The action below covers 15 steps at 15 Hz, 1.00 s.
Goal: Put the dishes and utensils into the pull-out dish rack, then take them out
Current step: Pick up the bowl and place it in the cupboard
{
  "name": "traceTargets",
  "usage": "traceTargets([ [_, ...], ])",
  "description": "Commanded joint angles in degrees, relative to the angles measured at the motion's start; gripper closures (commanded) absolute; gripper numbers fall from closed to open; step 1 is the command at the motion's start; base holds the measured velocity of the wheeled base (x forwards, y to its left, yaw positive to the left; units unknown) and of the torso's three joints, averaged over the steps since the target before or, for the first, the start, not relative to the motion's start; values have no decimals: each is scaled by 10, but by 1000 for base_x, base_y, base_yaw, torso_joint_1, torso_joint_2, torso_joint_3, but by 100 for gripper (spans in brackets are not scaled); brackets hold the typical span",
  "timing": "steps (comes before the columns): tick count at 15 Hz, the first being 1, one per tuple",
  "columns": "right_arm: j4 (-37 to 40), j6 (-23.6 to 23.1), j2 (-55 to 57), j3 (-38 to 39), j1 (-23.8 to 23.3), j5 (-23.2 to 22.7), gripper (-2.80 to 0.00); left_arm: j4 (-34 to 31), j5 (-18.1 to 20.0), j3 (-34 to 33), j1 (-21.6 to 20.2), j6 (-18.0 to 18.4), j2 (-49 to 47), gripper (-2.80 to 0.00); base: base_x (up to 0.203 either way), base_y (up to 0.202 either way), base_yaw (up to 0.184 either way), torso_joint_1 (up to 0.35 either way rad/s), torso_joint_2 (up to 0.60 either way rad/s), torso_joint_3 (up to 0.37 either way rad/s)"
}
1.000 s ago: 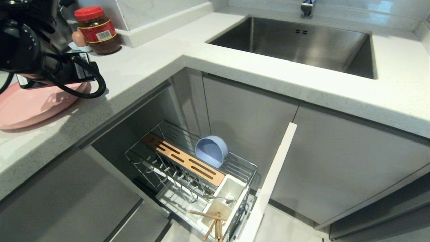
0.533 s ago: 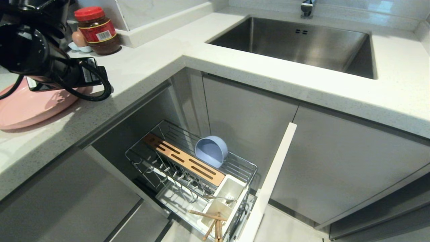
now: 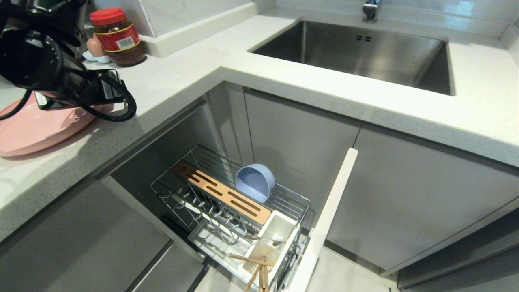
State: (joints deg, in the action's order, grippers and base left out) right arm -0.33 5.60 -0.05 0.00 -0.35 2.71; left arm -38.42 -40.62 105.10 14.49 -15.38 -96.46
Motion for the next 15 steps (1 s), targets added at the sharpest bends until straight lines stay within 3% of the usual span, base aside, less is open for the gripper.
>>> traceTargets([
  [1,0,0,-1,0,0,0,0,-2,-3,1,0,-4,-1,0,0,0,0,0,0,0],
  [7,0,0,-1,0,0,0,0,-1,-3,4,0,-6,1,0,0,0,0,0,0,0],
  [15,0,0,-1,0,0,0,0,17,-4,15,1,-40,72,0,0,0,0,0,0,0],
])
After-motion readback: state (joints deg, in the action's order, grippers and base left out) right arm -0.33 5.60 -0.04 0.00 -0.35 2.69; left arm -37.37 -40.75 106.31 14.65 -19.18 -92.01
